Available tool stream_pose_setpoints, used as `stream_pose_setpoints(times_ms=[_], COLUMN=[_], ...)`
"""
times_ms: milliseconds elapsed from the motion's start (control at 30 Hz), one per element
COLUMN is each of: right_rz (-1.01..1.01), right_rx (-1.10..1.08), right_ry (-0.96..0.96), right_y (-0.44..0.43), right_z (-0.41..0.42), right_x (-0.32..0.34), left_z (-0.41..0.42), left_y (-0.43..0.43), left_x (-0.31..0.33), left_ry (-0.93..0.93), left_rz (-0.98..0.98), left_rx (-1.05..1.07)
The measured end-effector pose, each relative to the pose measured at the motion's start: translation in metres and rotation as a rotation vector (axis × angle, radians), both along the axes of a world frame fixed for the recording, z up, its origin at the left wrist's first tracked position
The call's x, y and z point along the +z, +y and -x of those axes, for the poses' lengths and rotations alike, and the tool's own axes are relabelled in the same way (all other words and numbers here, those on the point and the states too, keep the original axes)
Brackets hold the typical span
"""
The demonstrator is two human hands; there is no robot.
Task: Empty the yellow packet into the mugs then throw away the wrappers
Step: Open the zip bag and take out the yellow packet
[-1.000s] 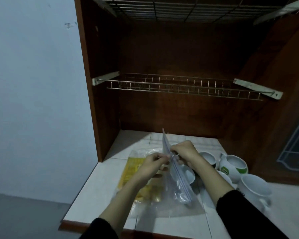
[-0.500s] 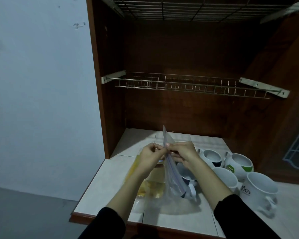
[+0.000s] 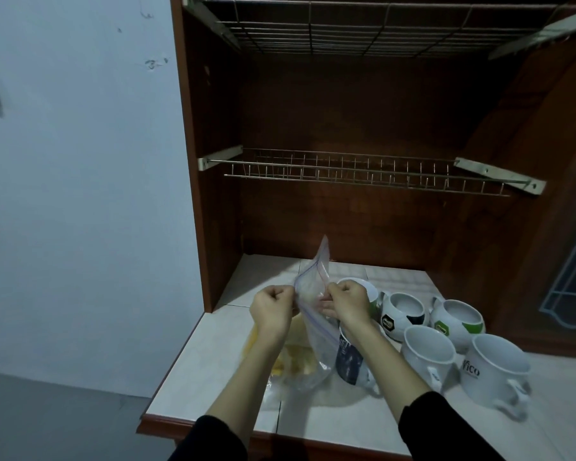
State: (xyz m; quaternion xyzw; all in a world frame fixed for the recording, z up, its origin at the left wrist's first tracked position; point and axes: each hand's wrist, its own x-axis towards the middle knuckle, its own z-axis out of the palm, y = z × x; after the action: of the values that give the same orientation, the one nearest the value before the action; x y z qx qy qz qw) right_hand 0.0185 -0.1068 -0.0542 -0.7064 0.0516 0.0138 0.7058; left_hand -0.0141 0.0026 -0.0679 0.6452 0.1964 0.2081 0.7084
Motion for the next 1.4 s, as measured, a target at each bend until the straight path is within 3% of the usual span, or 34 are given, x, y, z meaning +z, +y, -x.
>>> stream_pose_setpoints(times_ms=[100,233,333,433,500,600,867,1000,1067,1233,1300,1400], right_rz=[0.120,0.613,0.882,0.921,0.921,0.897,0.634,0.504,0.568,1.108,1.163,1.098], right_rx=[-0.019,0.089,0.115,0.093,0.090,0.079,0.129,0.221,0.259,0.226,0.217,0.280], right_ry=[-0.105,-0.265,-0.275,-0.224,-0.194,-0.178,-0.149,-0.091,-0.052,-0.263,-0.300,-0.111], right_y=[-0.003,0.002,0.005,0.000,-0.005,-0.012,-0.011,0.009,0.016,0.038,0.051,0.063], right_z=[-0.002,0.000,0.003,0.002,-0.001,-0.005,-0.005,0.002,0.002,0.008,0.014,0.008], right_x=[0.000,0.008,0.020,0.033,0.040,0.048,0.074,0.070,0.056,0.019,0.012,-0.004], left_z=[0.003,0.001,0.000,-0.001,-0.002,-0.002,0.010,0.018,0.019,0.016,0.012,0.011], left_y=[0.007,0.008,0.010,0.022,0.035,0.056,0.099,0.085,0.075,0.053,0.049,0.049], left_x=[0.002,0.009,0.019,0.038,0.049,0.071,0.146,0.149,0.127,0.064,0.053,0.046], left_ry=[0.003,0.071,0.210,0.388,0.513,0.508,0.410,0.387,0.424,0.510,0.508,0.512], left_rz=[-0.110,-0.593,-0.720,-0.800,-1.001,-1.180,-1.281,-1.373,-1.408,-1.311,-1.282,-1.222], left_rx=[-0.011,-0.150,-0.181,-0.206,-0.197,-0.047,0.234,0.187,0.070,-0.113,-0.119,-0.127])
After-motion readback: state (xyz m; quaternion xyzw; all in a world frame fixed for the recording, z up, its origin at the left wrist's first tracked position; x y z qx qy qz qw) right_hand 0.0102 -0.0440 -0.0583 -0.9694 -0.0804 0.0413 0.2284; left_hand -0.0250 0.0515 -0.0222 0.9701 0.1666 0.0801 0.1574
